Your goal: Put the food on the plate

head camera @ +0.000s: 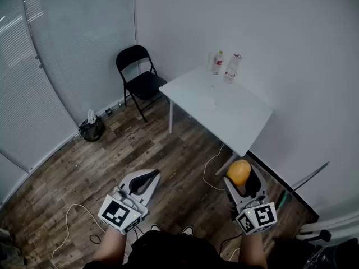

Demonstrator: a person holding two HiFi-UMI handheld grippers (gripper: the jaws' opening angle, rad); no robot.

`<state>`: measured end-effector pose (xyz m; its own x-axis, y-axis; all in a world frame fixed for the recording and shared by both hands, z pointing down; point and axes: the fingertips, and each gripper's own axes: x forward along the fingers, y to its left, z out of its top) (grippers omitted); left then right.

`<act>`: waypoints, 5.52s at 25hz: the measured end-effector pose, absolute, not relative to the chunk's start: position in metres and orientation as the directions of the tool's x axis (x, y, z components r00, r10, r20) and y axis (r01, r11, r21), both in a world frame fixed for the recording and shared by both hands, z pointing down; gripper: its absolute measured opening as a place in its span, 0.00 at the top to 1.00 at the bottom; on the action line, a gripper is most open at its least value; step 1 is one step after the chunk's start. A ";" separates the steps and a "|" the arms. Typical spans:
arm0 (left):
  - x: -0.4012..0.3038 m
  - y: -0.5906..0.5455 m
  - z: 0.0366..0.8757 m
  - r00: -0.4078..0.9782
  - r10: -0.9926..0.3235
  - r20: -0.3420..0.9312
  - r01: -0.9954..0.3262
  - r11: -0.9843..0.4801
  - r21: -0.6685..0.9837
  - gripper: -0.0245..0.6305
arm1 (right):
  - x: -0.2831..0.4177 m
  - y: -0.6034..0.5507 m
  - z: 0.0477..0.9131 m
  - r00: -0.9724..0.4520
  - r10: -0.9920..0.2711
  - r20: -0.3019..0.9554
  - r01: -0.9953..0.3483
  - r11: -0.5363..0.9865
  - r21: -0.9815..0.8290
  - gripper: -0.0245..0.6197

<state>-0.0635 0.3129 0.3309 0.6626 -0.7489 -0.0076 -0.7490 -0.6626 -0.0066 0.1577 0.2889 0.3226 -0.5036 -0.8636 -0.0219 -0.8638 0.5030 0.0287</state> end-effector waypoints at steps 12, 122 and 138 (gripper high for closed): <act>-0.089 0.320 0.335 0.673 -0.740 -0.003 -0.740 -0.673 -0.005 0.93 | 0.127 0.293 0.323 -0.511 -0.860 -0.010 -0.859 0.509 0.053 0.39; -0.046 -0.323 0.443 0.642 -0.730 0.236 -0.767 -0.618 0.175 0.93 | 0.158 -0.420 0.689 -0.343 -0.560 0.754 -0.815 0.577 0.058 0.39; -0.063 -0.316 0.450 0.622 -0.742 0.249 -0.783 -0.594 0.188 0.93 | 0.150 -0.421 0.714 -0.311 -0.552 0.774 -0.827 0.558 0.066 0.39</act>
<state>-0.0626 -0.3163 0.4498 0.6225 -0.7419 0.2491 -0.7826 -0.5936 0.1878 0.1503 -0.4214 0.7139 -0.3105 -0.5518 0.7740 -0.8273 0.5579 0.0658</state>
